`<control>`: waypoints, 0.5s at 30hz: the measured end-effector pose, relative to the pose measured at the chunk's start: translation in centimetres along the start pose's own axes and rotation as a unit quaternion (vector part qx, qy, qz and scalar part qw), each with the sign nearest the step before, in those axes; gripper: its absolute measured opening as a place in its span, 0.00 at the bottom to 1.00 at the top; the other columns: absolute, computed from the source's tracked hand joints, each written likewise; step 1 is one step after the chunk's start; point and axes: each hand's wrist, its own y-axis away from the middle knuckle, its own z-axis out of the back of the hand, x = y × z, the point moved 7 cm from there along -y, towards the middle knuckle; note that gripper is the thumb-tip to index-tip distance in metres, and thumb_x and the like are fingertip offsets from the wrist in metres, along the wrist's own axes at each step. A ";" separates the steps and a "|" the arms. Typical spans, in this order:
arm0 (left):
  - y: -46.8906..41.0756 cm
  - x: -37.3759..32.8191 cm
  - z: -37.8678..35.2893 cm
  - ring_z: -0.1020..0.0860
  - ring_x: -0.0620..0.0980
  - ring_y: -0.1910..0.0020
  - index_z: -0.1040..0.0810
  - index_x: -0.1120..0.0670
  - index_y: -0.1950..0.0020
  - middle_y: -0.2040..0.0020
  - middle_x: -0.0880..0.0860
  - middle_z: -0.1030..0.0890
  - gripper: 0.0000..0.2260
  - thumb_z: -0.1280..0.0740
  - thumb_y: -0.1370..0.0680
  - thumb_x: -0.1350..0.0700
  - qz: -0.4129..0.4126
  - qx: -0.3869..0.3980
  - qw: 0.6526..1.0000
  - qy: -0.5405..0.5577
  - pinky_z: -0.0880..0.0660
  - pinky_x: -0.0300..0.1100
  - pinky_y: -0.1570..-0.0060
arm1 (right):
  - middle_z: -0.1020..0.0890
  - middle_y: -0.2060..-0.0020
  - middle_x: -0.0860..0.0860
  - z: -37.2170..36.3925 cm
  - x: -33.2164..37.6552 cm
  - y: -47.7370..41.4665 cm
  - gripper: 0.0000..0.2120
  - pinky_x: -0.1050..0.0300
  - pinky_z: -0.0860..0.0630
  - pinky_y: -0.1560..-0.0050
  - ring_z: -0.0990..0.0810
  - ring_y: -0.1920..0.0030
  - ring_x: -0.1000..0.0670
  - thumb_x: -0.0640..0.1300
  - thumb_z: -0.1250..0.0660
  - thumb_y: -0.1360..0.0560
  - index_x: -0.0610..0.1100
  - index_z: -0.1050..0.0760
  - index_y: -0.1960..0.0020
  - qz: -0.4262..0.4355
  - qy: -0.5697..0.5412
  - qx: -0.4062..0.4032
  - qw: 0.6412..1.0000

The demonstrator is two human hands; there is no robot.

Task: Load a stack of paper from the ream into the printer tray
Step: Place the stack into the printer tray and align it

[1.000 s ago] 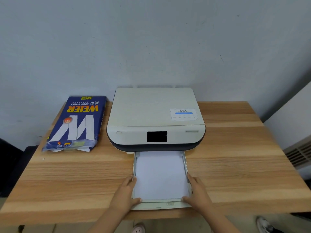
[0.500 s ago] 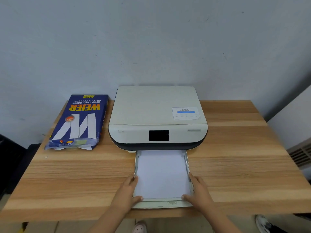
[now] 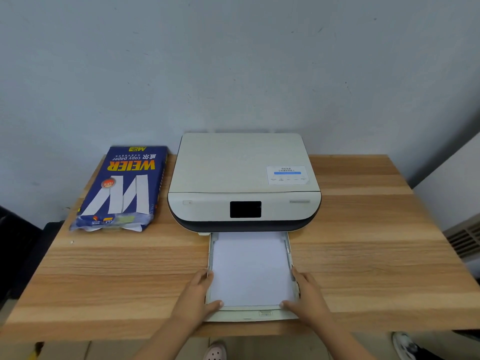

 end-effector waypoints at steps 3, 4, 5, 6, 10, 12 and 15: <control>0.0 0.0 0.2 0.37 0.47 0.28 0.37 0.53 0.26 0.25 0.49 0.40 0.32 0.31 0.27 0.46 0.003 -0.001 1.000 0.019 0.39 0.37 0.31 | 0.32 0.35 0.50 0.0 0.1 0.0 0.46 0.54 0.34 0.29 0.33 0.34 0.49 0.49 0.23 0.35 0.44 0.44 0.24 -0.001 0.001 0.002 1.000; -0.1 0.1 0.3 0.35 0.46 0.30 0.36 0.53 0.27 0.26 0.48 0.38 0.30 0.31 0.26 0.47 0.006 -0.005 0.999 0.031 0.38 0.37 0.31 | 0.32 0.35 0.50 0.1 0.0 -0.1 0.46 0.55 0.34 0.30 0.33 0.34 0.49 0.49 0.23 0.35 0.44 0.44 0.24 -0.002 0.000 0.002 1.000; -0.1 0.1 0.5 0.33 0.45 0.31 0.34 0.53 0.28 0.27 0.48 0.37 0.28 0.31 0.26 0.48 0.008 -0.011 0.999 0.044 0.36 0.36 0.33 | 0.31 0.35 0.50 0.2 0.1 -0.1 0.45 0.55 0.34 0.30 0.32 0.34 0.50 0.48 0.23 0.35 0.44 0.43 0.25 -0.001 -0.003 0.001 1.000; -0.2 0.2 0.8 0.31 0.45 0.34 0.33 0.53 0.29 0.28 0.48 0.35 0.26 0.32 0.25 0.50 0.013 -0.015 0.998 0.058 0.35 0.35 0.35 | 0.31 0.35 0.49 0.3 0.1 -0.1 0.45 0.55 0.33 0.30 0.32 0.34 0.50 0.48 0.23 0.35 0.44 0.42 0.25 0.000 -0.006 -0.001 1.000; -0.6 0.4 1.3 0.26 0.48 0.40 0.35 0.51 0.28 0.32 0.51 0.30 0.27 0.31 0.25 0.53 0.038 -0.011 0.993 0.111 0.27 0.43 0.37 | 0.28 0.38 0.48 0.8 0.1 -0.2 0.41 0.55 0.29 0.36 0.28 0.39 0.50 0.46 0.23 0.35 0.45 0.38 0.27 -0.001 -0.036 -0.008 0.999; -0.7 0.5 1.2 0.27 0.49 0.40 0.36 0.52 0.28 0.32 0.52 0.30 0.28 0.31 0.25 0.53 0.047 -0.010 0.992 0.118 0.27 0.44 0.37 | 0.28 0.42 0.50 0.7 0.1 -0.1 0.42 0.56 0.28 0.38 0.28 0.42 0.50 0.46 0.22 0.36 0.45 0.38 0.27 -0.002 -0.044 -0.008 0.999; -0.8 0.8 0.8 0.28 0.49 0.37 0.37 0.52 0.27 0.32 0.52 0.30 0.29 0.30 0.26 0.53 0.060 -0.010 0.991 0.117 0.30 0.42 0.35 | 0.28 0.41 0.49 0.5 0.1 0.1 0.43 0.56 0.29 0.37 0.28 0.41 0.51 0.48 0.23 0.36 0.46 0.40 0.26 -0.008 -0.039 -0.004 0.999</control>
